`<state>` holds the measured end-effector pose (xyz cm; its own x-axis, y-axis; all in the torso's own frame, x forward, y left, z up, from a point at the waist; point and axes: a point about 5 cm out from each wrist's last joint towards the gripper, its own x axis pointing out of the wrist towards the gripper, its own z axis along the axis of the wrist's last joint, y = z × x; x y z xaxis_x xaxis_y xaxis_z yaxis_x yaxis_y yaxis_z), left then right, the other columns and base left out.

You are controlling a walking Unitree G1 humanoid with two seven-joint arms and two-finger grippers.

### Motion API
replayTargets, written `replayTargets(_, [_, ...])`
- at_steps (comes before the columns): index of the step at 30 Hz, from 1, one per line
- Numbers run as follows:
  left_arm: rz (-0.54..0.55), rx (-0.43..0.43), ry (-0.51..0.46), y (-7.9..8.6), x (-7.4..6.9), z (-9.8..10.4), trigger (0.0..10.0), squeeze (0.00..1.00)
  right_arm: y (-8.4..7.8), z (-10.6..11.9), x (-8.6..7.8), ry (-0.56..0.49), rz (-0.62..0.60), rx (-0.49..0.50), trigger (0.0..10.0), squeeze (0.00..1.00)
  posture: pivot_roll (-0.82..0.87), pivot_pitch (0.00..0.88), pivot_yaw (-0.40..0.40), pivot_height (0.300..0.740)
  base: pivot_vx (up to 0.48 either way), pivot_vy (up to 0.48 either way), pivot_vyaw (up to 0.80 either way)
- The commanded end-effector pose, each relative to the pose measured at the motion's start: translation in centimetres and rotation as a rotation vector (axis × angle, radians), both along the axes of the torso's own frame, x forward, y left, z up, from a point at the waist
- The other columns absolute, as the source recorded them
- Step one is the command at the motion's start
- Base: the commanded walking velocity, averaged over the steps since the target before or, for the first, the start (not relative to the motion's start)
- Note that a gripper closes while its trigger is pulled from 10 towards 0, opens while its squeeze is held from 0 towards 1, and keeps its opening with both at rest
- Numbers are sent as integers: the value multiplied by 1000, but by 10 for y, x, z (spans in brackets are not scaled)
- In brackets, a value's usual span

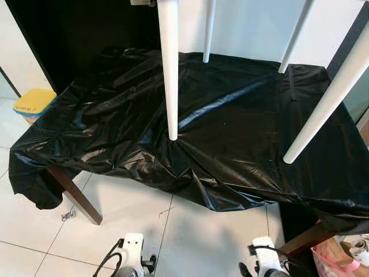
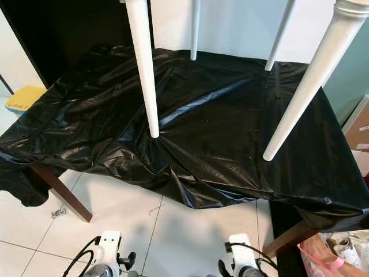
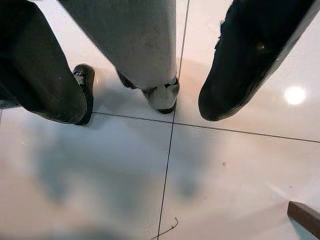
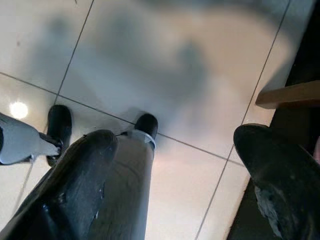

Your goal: Building children table

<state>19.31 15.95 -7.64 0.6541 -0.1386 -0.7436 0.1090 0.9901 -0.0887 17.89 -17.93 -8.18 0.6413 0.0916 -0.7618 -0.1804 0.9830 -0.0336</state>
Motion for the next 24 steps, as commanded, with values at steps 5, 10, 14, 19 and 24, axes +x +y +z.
replayTargets(5, [16,-66,-7,-3,-7,-3,10000,0,-2,-4,-4,48,38,-69,10000,0,74,12,-28,740,0,0,0])
replayTargets(10, [82,-65,-25,1,-8,-4,10000,0,0,-8,-10,73,32,-121,10000,0,22,0,36,740,0,0,0])
replayTargets(14, [-53,-21,-23,-8,-8,-4,10000,0,5,-9,-12,75,2,-92,10000,0,-4,0,67,740,0,0,0])
replayTargets(19, [-46,-56,7,-11,-9,-6,10000,0,6,-10,-14,68,-32,-67,10000,0,-10,0,52,740,0,0,0])
replayTargets(24, [-17,-91,33,-14,-15,-9,10000,0,6,-8,-10,68,-21,-58,10000,0,-5,0,28,740,0,0,-266])
